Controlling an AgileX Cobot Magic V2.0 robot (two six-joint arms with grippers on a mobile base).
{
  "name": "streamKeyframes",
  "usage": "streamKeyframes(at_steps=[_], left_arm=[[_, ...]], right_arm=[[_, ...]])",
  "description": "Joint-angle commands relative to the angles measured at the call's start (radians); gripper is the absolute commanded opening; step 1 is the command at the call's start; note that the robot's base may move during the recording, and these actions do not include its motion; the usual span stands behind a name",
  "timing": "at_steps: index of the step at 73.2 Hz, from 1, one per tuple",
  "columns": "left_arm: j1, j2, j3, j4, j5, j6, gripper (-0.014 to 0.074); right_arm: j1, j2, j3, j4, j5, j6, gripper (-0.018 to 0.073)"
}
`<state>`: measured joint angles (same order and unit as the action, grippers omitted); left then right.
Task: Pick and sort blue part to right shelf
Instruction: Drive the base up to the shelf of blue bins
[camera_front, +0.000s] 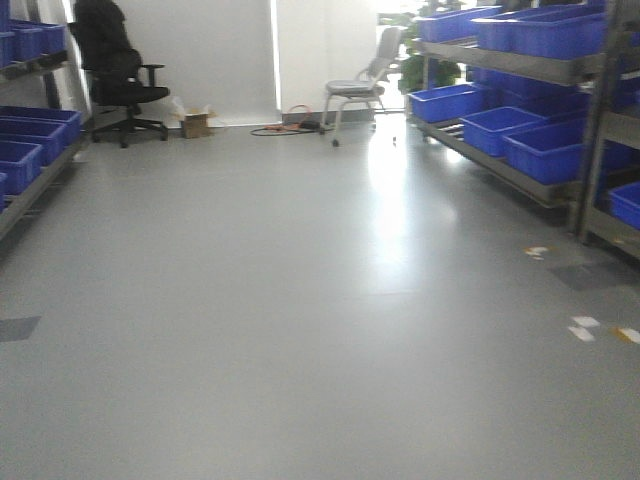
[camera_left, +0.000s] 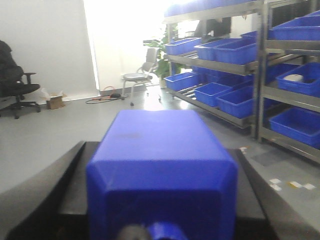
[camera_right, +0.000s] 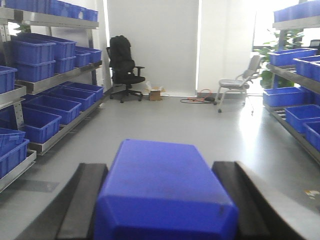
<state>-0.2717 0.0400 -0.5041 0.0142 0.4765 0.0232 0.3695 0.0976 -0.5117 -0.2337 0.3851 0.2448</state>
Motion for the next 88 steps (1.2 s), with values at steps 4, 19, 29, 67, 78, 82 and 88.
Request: streamKeyframes(at_steps=[4, 19, 29, 67, 78, 82, 88], left_arm=[[-0.002, 0.017, -0.027, 0.000, -0.096, -0.010, 0.0314], [-0.002, 0.017, -0.027, 0.000, -0.096, -0.010, 0.0314], [-0.002, 0.017, -0.027, 0.000, -0.096, -0.010, 0.0314], [-0.002, 0.017, -0.027, 0.000, -0.096, -0.010, 0.0314], [-0.002, 0.017, -0.027, 0.000, -0.096, -0.010, 0.0314], [-0.002, 0.017, -0.027, 0.000, -0.096, -0.010, 0.0314], [-0.002, 0.017, -0.027, 0.000, -0.096, -0.010, 0.0314]], right_arm=[[-0.002, 0.018, -0.031, -0.019, -0.092, -0.006, 0.0228], [-0.002, 0.018, -0.031, -0.019, -0.092, -0.006, 0.0228], [-0.002, 0.018, -0.031, -0.019, -0.092, -0.006, 0.0228], [-0.002, 0.018, -0.031, -0.019, -0.092, -0.006, 0.0228], [-0.002, 0.018, -0.031, -0.019, -0.092, -0.006, 0.0228], [-0.002, 0.018, -0.031, -0.019, -0.092, -0.006, 0.0228], [-0.002, 0.018, -0.031, -0.019, -0.092, -0.006, 0.0228]])
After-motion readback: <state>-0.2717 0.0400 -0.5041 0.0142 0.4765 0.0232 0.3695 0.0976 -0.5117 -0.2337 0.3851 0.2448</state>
